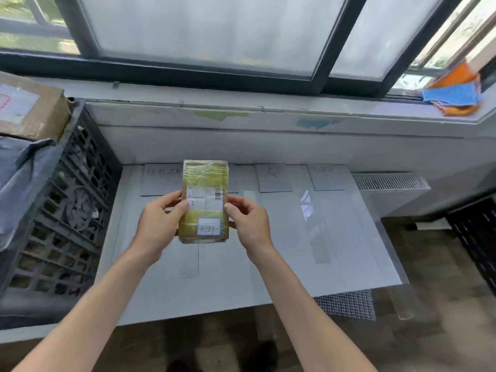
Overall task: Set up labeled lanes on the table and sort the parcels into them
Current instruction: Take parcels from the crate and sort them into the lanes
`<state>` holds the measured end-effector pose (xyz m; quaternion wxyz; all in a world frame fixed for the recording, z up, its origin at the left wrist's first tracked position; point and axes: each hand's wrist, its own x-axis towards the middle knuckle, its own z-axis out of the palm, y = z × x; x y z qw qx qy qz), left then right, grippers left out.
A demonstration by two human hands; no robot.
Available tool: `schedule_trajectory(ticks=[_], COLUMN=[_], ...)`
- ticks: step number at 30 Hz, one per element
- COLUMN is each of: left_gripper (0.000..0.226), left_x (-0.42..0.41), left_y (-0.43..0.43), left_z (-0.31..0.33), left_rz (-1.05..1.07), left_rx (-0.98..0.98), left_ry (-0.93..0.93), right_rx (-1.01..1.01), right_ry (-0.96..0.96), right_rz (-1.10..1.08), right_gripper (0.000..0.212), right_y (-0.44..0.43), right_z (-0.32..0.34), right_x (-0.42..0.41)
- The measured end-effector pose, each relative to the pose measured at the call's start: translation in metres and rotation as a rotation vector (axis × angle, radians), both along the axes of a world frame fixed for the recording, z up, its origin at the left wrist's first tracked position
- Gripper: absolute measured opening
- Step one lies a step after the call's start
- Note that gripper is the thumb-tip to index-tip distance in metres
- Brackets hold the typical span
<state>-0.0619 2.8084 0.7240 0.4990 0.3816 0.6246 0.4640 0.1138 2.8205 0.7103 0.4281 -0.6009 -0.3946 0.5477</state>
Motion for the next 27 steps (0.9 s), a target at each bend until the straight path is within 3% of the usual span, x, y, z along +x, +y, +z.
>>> schedule_trajectory(ticks=[6,15,27], left_gripper=[0.038,0.039,0.037], left_x=[0.097,0.256,0.344], left_y=[0.016,0.039,0.101], left_z=[0.015,0.022,-0.017], left_rz=[-0.082,-0.161,-0.278], left_rx=[-0.028,-0.043,-0.101], left_ry=[0.018,0.001,0.06], right_rx=[0.021,0.038,-0.027], right_ry=[0.025,0.017,-0.021], right_rz=[-0.029,-0.052,-0.096], right_gripper=[0.021,0.015,0.019], right_y=[0.009,0.026,0.076], right_z=[0.014,0.019,-0.009], right_x=[0.1,0.265,0.364])
